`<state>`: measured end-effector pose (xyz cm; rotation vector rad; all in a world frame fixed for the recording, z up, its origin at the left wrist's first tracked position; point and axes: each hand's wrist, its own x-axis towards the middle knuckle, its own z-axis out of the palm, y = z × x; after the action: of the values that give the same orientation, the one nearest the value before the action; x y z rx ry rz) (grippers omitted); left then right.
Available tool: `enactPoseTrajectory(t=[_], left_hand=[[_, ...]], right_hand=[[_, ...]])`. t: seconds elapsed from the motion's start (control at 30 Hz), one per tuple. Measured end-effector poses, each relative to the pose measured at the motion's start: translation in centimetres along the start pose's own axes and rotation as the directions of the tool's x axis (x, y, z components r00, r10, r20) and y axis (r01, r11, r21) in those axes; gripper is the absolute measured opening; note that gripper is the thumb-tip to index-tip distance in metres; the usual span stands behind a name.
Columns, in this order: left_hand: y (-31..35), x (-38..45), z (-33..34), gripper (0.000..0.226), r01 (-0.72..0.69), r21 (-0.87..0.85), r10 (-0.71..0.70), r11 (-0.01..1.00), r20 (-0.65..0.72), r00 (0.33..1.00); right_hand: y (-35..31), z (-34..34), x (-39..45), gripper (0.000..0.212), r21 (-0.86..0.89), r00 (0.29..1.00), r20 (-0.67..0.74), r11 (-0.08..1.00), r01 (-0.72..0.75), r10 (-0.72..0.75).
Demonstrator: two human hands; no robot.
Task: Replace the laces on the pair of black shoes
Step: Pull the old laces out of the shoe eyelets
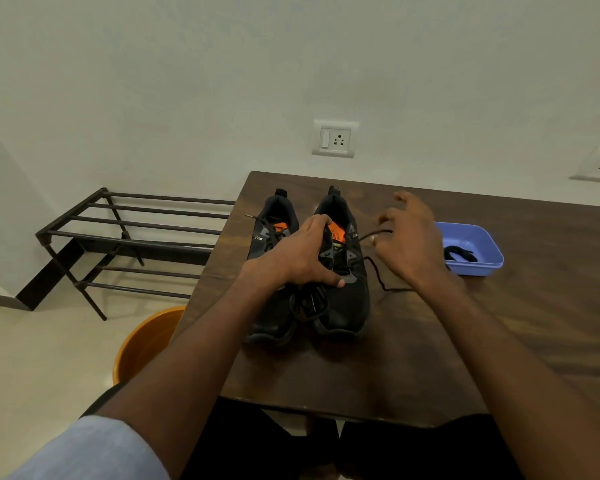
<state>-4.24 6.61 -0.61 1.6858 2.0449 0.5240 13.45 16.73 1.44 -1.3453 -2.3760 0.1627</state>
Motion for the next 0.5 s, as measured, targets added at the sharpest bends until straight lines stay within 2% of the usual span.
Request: enactPoseTrajectory(t=[0.07, 0.13, 0.2, 0.27, 0.33, 0.5], left_hand=[[0.0, -0.1, 0.1, 0.119, -0.002, 0.009, 0.002, 1.0, -0.005, 1.0], [0.0, -0.1, 0.2, 0.118, -0.01, 0.017, 0.01, 1.0, -0.014, 1.0], [-0.1, -0.2, 0.2, 0.116, -0.017, 0.015, 0.017, 1.0, -0.017, 1.0], [-0.2, -0.1, 0.1, 0.116, -0.016, 0.013, 0.016, 1.0, -0.016, 1.0], [-0.2, 0.0, 0.2, 0.117, -0.011, 0.018, 0.012, 1.0, -0.014, 1.0], [-0.1, 0.0, 0.3, 0.112, -0.038, 0.041, 0.04, 0.998, -0.034, 0.999]], right_hand=[[-0.7, 0.4, -0.2, 0.042, 0.015, 0.991, 0.028, 0.991, 0.131, -0.131], [-1.7, 0.8, -0.2, 0.037, 0.007, 0.969, 0.075, 0.972, 0.234, -0.234], [-2.2, 1.6, -0.4, 0.025, -0.03, 0.948, 0.161, 0.959, 0.281, -0.273], [-2.4, 2.2, -0.7, 0.015, -0.016, 0.948, 0.193, 0.965, 0.263, -0.255], [-2.4, 2.6, -0.8, 0.01, 0.063, 0.967, 0.141, 0.977, 0.204, -0.211], [-3.3, 3.0, -1.0, 0.01, 0.144, 0.99, 0.095, 0.986, 0.09, -0.104]])
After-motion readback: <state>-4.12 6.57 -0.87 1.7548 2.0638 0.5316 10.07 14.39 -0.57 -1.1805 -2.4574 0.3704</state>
